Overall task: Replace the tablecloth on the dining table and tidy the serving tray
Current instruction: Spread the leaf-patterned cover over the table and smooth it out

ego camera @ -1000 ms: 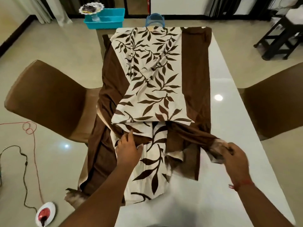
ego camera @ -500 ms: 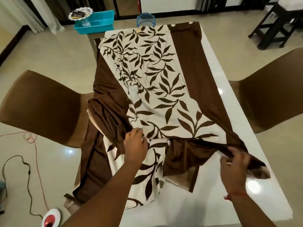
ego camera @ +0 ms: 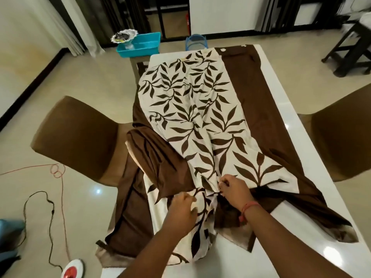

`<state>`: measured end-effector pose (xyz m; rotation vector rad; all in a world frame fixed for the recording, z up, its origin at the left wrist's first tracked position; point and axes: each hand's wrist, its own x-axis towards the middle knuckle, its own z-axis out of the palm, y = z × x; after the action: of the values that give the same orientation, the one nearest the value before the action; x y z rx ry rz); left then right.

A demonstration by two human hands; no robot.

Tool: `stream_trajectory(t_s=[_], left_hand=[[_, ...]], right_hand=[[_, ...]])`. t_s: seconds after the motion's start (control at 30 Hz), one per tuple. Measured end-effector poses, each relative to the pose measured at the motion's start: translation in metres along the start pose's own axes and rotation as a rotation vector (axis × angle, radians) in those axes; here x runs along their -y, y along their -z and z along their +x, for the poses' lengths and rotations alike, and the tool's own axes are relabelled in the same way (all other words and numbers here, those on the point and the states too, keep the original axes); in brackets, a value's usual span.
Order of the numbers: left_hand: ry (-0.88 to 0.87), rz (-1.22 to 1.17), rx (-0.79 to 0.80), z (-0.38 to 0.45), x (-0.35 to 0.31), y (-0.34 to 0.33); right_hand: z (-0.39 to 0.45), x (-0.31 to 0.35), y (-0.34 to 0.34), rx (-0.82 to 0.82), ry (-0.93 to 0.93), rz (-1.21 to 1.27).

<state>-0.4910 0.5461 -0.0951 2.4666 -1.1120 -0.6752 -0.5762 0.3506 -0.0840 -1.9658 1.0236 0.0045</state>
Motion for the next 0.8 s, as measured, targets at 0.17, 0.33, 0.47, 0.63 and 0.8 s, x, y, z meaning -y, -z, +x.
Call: stream_trajectory(t_s=[0.17, 0.33, 0.47, 0.63, 0.8], left_hand=[[-0.077, 0.497, 0.227, -0.034, 0.059, -0.006], [-0.162, 0.482, 0.342, -0.049, 0.066, -0.009], [-0.210, 0.247, 0.566, -0.066, 0.085, -0.001], [-0.187, 0.097, 0.929, -0.081, 0.099, 0.022], [-0.042, -0.220, 0.662, -0.087, 0.106, 0.004]], right_hand=[[-0.009, -0.002, -0.001, 0.084, 0.033, 0.066], [-0.056, -0.032, -0.046, 0.379, 0.355, -0.770], [-0.093, -0.045, -0.077, 0.360, 0.306, -0.840], [-0.132, -0.040, -0.085, 0.715, 0.149, -0.845], [-0.172, -0.034, -0.092, 0.723, 0.053, -0.765]])
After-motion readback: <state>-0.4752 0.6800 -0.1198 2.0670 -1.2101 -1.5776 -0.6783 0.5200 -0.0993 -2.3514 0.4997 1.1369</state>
